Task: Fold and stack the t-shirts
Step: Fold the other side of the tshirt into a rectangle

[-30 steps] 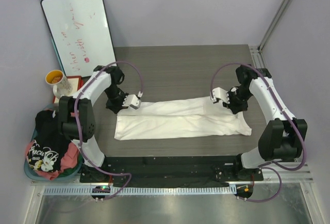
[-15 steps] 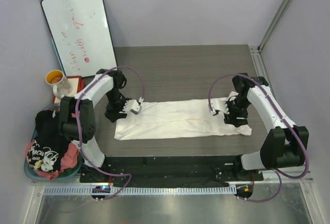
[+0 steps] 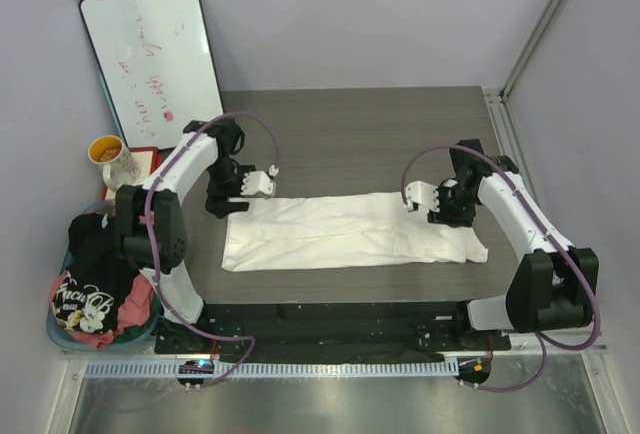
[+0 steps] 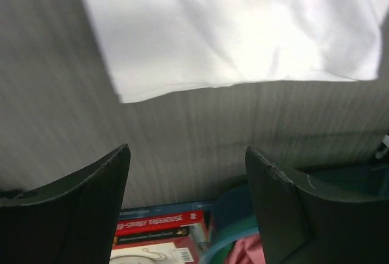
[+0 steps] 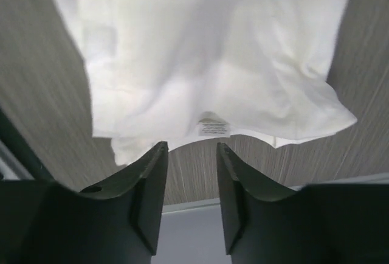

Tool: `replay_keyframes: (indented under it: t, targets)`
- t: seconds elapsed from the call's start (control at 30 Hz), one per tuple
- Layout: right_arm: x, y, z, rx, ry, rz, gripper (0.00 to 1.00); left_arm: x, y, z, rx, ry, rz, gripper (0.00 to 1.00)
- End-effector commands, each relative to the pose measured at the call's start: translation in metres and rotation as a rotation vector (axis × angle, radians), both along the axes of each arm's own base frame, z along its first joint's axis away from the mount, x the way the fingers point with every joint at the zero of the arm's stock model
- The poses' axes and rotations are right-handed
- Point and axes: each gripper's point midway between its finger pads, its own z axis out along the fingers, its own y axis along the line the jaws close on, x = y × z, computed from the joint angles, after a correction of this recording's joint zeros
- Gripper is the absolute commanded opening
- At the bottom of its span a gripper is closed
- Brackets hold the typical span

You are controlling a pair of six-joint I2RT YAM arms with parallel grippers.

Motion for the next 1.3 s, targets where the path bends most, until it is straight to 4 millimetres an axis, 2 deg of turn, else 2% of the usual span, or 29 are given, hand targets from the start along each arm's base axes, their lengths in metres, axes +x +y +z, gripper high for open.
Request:
replay_keyframes:
  t: [0.0, 0.03, 0.07, 0.1, 0.13, 0.17, 0.23, 0.3, 0.43, 0.57, 0.6, 0.73, 0.83, 0.87, 0.93, 0.97, 1.0, 1.03, 1.07, 1.17, 1.27]
  targets:
    - [0.073, 0.003, -0.006, 0.073, -0.212, -0.191, 0.26, 0.038, -0.024, 0.012, -0.119, -0.089, 0.081, 0.69]
    - [0.080, 0.004, -0.008, 0.090, -0.214, -0.236, 0.19, 0.039, -0.029, 0.011, -0.135, -0.081, 0.080, 0.60]
    - [0.085, 0.004, -0.018, 0.102, -0.188, -0.256, 0.14, 0.042, -0.031, 0.011, -0.141, -0.080, 0.077, 0.44]
    - [0.093, 0.005, -0.022, 0.115, -0.189, -0.279, 0.07, 0.043, -0.034, 0.005, -0.147, -0.065, 0.075, 0.08]
    - [0.102, 0.006, -0.020, 0.131, -0.195, -0.311, 0.04, 0.044, -0.038, 0.002, -0.156, -0.060, 0.071, 0.00]
    - [0.106, 0.006, -0.030, 0.138, -0.168, -0.334, 0.03, 0.045, -0.039, 0.000, -0.156, -0.054, 0.068, 0.00]
    - [0.122, 0.007, -0.029, 0.155, -0.195, -0.358, 0.01, 0.045, -0.046, -0.008, -0.162, -0.017, 0.059, 0.00]
    - [0.133, 0.007, -0.036, 0.165, -0.198, -0.379, 0.01, 0.043, -0.056, -0.007, -0.195, 0.020, 0.054, 0.00]
    - [0.155, 0.000, -0.038, 0.149, -0.243, -0.408, 0.01, 0.039, -0.069, -0.011, -0.199, 0.093, 0.027, 0.00]
    - [0.165, -0.006, -0.031, 0.153, -0.268, -0.435, 0.01, 0.029, -0.074, -0.012, -0.198, 0.147, -0.002, 0.00]
    - [0.170, -0.018, -0.025, 0.148, -0.299, -0.461, 0.01, 0.027, -0.075, -0.012, -0.199, 0.151, -0.004, 0.00]
    - [0.180, -0.033, -0.018, 0.122, -0.344, -0.488, 0.02, 0.019, -0.072, -0.013, -0.191, 0.186, -0.010, 0.00]
    - [0.188, -0.046, -0.011, 0.117, -0.364, -0.555, 0.21, 0.016, -0.070, -0.012, -0.181, 0.197, -0.008, 0.00]
    - [0.194, -0.047, -0.001, 0.132, -0.384, -0.582, 0.34, 0.014, -0.069, -0.011, -0.179, 0.202, -0.009, 0.00]
    - [0.199, -0.046, 0.009, 0.209, -0.371, -0.686, 0.43, 0.011, -0.067, -0.011, -0.172, 0.205, -0.012, 0.00]
    - [0.201, -0.043, 0.022, 0.245, -0.358, -0.719, 0.47, 0.011, -0.067, -0.009, -0.174, 0.195, -0.016, 0.00]
    - [0.200, -0.038, 0.025, 0.297, -0.322, -0.790, 0.48, 0.009, -0.065, -0.011, -0.167, 0.197, -0.020, 0.00]
    - [0.193, -0.031, 0.019, 0.334, -0.249, -0.820, 0.50, 0.008, -0.065, -0.011, -0.164, 0.198, -0.023, 0.00]
    - [0.198, -0.027, 0.028, 0.371, -0.238, -0.839, 0.50, 0.007, -0.064, -0.012, -0.163, 0.200, -0.028, 0.00]
    - [0.189, -0.012, 0.016, 0.432, -0.104, -0.929, 0.52, 0.004, -0.064, -0.015, -0.157, 0.213, -0.026, 0.00]
    - [0.184, -0.009, 0.003, 0.449, -0.016, -1.000, 0.51, 0.003, -0.066, -0.016, -0.152, 0.218, -0.025, 0.00]
